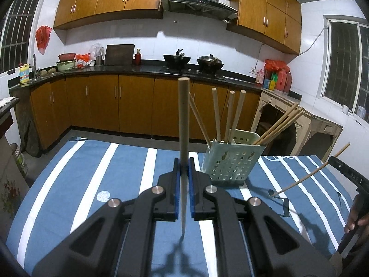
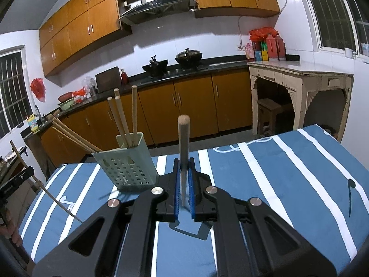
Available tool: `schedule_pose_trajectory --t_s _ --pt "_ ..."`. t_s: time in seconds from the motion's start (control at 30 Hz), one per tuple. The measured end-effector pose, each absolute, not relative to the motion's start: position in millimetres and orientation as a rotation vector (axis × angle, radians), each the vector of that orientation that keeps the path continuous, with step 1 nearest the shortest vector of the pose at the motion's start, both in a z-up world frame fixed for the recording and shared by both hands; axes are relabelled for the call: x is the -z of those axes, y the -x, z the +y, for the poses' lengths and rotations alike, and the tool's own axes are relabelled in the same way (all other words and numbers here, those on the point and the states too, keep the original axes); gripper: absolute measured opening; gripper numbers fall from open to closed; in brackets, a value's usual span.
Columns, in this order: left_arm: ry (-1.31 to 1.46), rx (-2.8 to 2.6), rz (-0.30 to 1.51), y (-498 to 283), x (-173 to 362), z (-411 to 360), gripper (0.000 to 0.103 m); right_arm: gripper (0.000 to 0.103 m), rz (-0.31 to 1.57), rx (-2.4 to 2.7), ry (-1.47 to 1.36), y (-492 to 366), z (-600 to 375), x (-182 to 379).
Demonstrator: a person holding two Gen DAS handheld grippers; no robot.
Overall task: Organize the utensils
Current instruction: 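Raise both chopsticks upright and carry them above the green holder, then lower the chopsticks into the green holder and open both grippers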
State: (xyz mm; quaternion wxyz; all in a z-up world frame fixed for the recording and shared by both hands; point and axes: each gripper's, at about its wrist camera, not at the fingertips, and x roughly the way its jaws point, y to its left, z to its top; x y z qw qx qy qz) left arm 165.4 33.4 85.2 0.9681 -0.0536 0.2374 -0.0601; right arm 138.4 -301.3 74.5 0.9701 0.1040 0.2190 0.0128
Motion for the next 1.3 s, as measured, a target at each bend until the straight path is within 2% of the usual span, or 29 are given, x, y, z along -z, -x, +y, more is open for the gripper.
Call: schedule_pose_trajectory --t_s 0.4,0.87,1.07,1.3 --pt "0.132 0.180 0.391 -156.6 -112.2 23.3 0.008 0.007 0.355 -0.118 -0.204 -134.0 -281.4 -111.0" --pt "0.179 0.237 0.178 -173.5 -180.8 -16.8 0.008 0.007 0.162 -0.215 -0.186 -142.6 -250.3 -173.7" --pt "0.202 0.213 0.120 -198.9 -197.2 -30.6 0.008 0.007 0.118 -0.200 -0.177 -165.6 -242.4 -179.6" --pt "0.171 0.186 0.116 -233.6 -185.0 -45.5 0.008 0.007 0.128 -0.181 -0.200 -196.7 -244.1 -165.0"
